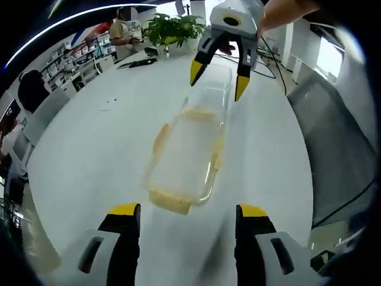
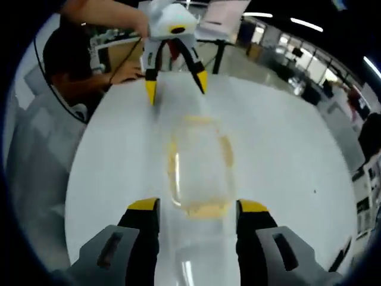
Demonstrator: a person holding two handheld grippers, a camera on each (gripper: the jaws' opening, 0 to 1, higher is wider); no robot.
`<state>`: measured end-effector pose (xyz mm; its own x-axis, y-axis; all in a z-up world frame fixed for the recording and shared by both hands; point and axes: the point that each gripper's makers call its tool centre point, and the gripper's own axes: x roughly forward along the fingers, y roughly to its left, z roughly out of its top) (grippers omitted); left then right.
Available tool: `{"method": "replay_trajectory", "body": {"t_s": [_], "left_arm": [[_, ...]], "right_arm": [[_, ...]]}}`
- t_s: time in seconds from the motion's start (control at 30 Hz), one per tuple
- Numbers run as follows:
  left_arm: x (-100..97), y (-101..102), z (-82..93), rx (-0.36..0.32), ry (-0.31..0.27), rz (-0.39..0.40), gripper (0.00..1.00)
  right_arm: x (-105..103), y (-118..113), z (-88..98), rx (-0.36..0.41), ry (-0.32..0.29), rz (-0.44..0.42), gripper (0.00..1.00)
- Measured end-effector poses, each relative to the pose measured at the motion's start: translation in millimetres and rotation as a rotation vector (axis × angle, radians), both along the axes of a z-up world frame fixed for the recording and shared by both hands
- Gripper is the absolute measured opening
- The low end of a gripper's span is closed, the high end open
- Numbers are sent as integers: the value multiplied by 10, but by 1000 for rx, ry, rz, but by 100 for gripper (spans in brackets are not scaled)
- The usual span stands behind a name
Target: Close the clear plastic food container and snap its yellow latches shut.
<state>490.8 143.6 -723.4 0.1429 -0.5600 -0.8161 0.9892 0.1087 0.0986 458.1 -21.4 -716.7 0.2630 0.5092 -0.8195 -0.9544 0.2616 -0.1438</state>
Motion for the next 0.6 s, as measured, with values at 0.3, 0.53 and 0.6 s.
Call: {"method": "replay_trajectory", "body": {"t_s": [0.3,0.53,0.6], "left_arm": [[113,-26,-61,-13,32,-37,59],[122,-65,-141,-8,44,-70,59],[141,-63,-176,4,35,-81,59]], "right_arm": [[89,-33,-147,-69,36,50,50],[113,-9,-241,-90,73,67,48],[115,-4,-272,-99,82,75,48]]}}
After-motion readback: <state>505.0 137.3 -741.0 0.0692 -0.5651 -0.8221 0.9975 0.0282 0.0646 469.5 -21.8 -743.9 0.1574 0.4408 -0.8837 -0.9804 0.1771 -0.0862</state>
